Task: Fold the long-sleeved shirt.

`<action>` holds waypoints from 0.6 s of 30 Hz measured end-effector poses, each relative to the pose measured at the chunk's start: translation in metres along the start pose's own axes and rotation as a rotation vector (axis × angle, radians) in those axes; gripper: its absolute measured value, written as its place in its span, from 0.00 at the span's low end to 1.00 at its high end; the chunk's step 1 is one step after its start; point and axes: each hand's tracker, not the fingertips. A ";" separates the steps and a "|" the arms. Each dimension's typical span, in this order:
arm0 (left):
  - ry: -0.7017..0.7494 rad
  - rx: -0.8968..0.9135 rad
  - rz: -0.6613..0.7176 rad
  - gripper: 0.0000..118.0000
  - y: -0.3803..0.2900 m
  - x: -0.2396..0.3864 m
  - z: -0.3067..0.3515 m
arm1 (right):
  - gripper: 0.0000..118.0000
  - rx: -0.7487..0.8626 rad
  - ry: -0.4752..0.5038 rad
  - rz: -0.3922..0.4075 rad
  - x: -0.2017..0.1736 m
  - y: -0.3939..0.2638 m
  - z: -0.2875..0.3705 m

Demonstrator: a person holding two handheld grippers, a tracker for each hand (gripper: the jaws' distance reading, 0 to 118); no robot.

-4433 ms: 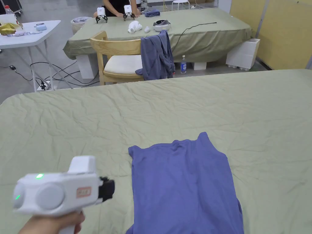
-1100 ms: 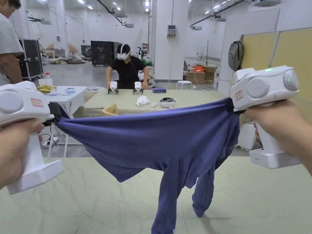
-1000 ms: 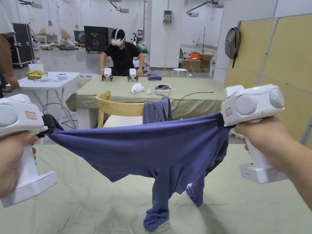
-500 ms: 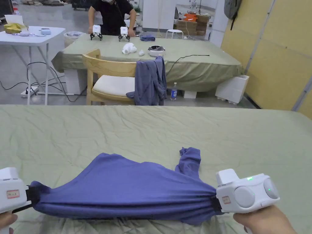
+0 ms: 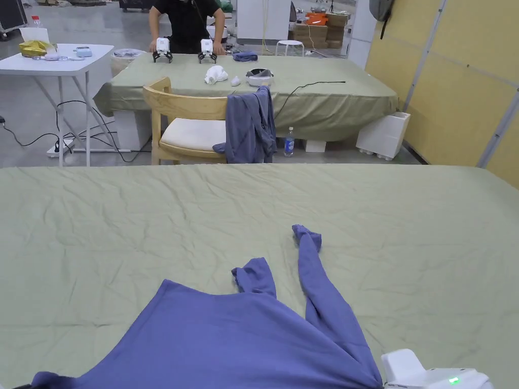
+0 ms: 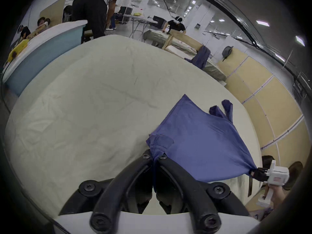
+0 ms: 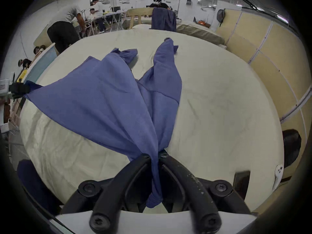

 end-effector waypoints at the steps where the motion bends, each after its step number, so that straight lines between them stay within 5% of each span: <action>1: 0.005 -0.006 -0.005 0.01 -0.010 -0.003 0.006 | 0.05 -0.010 0.004 0.001 -0.002 -0.009 0.003; 11: 0.037 -0.109 0.001 0.01 -0.100 -0.028 0.047 | 0.05 -0.108 -0.002 0.046 -0.016 -0.086 0.017; 18: 0.070 -0.154 0.002 0.01 -0.121 -0.043 0.033 | 0.05 -0.163 0.009 -0.004 -0.017 -0.107 0.009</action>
